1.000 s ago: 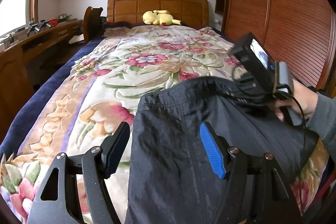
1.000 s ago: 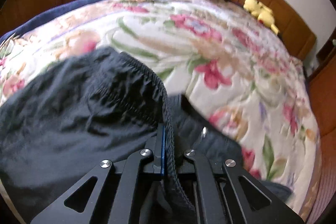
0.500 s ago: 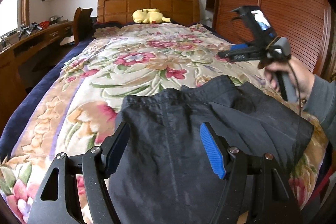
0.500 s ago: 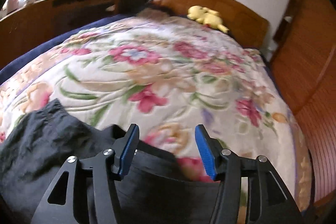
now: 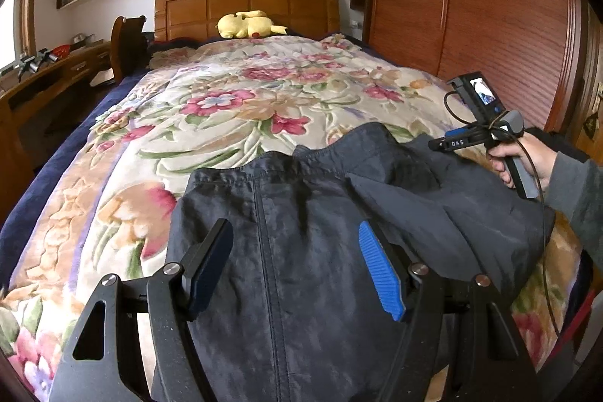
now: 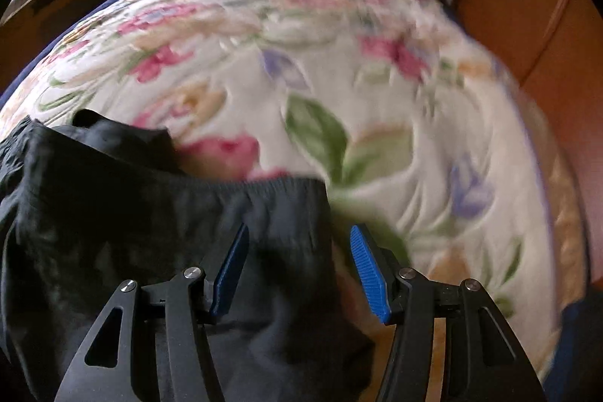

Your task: Fold large clothes

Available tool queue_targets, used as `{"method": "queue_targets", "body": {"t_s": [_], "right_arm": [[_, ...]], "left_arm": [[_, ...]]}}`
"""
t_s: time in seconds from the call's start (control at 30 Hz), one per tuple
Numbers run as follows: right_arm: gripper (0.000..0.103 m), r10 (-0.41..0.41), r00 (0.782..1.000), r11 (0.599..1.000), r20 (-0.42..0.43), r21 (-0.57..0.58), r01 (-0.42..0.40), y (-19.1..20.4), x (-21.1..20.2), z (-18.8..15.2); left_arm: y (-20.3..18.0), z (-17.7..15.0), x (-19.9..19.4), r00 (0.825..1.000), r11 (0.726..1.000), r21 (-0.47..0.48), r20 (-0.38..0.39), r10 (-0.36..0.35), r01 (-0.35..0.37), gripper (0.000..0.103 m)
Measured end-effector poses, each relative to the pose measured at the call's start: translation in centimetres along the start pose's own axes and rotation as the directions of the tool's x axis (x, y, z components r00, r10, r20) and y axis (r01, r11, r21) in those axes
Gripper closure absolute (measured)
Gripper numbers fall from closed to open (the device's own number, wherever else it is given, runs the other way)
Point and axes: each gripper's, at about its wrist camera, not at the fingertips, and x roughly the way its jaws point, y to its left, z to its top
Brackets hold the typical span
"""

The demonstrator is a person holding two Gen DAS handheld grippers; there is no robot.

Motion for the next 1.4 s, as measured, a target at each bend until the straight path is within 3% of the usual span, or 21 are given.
{"method": "queue_targets", "body": {"t_s": [0.13, 0.2, 0.27, 0.37, 0.43, 0.5, 0.63, 0.73, 0.8, 0.97, 1.23, 1.4], "right_arm": [[0.049, 0.075, 0.997, 0.993, -0.011, 0.09, -0.074, -2.0, 1.8, 0.1], [0.077, 0.123, 0.992, 0.987, -0.01, 0.103, -0.121, -2.3, 2.1, 0.0], [0.093, 0.166, 0.986, 0.984, -0.015, 0.071, -0.165, -2.3, 2.3, -0.1], [0.096, 0.153, 0.988, 0.988, 0.028, 0.031, -0.153, -3.0, 0.8, 0.0], [0.097, 0.068, 0.991, 0.996, 0.118, 0.046, -0.074, -4.3, -0.9, 0.4], [0.096, 0.015, 0.987, 0.994, 0.157, 0.105, -0.032, -5.9, -1.9, 0.7], [0.095, 0.038, 0.999, 0.99, 0.009, 0.136, -0.039, -6.9, -0.2, 0.6], [0.081, -0.003, 0.999, 0.995, 0.051, 0.1, -0.002, -6.8, -2.0, -0.2], [0.062, 0.004, 0.997, 0.996, 0.073, 0.093, -0.011, -7.0, -3.4, -1.3], [0.047, 0.054, 0.991, 0.997, 0.121, 0.045, -0.06, -4.7, -7.2, -6.0], [0.047, 0.129, 0.976, 0.991, 0.177, -0.053, -0.122, 0.0, -13.2, -14.3], [0.047, 0.136, 0.976, 0.989, 0.172, -0.076, -0.124, 0.5, -15.0, -17.3]], "left_arm": [[0.2, 0.0, 0.5, 1.0, 1.0, -0.01, -0.012, 0.001, -0.001, 0.033], [0.2, 0.0, 0.6, 1.0, 1.0, -0.016, -0.012, -0.001, 0.001, 0.033], [0.2, 0.1, 0.7, 1.0, 1.0, -0.014, -0.014, 0.0, 0.0, 0.033], [0.0, 0.2, 0.8, 1.0, 1.0, -0.009, -0.013, -0.002, 0.002, 0.033], [-0.2, 0.2, 0.8, 1.0, 1.0, -0.006, -0.008, -0.007, 0.007, 0.033], [-0.6, 0.3, 1.0, 1.0, 1.0, -0.002, -0.011, -0.012, 0.012, 0.033], [-1.3, 0.1, 1.1, 1.0, 1.0, 0.01, -0.015, -0.014, 0.014, 0.033], [-1.7, 0.1, 0.7, 1.0, 1.0, 0.016, -0.008, -0.022, 0.022, 0.033], [-2.0, -0.1, 0.5, 1.0, 0.999, 0.021, -0.007, -0.029, 0.029, 0.033], [-2.9, -0.4, 0.2, 0.999, 0.999, 0.027, -0.013, -0.04, 0.04, 0.033], [-4.3, -1.3, -0.4, 0.999, 0.997, 0.05, -0.018, -0.05, 0.051, 0.033], [-5.0, -2.1, -0.7, 0.998, 0.997, 0.061, -0.028, -0.047, 0.049, 0.033]]}}
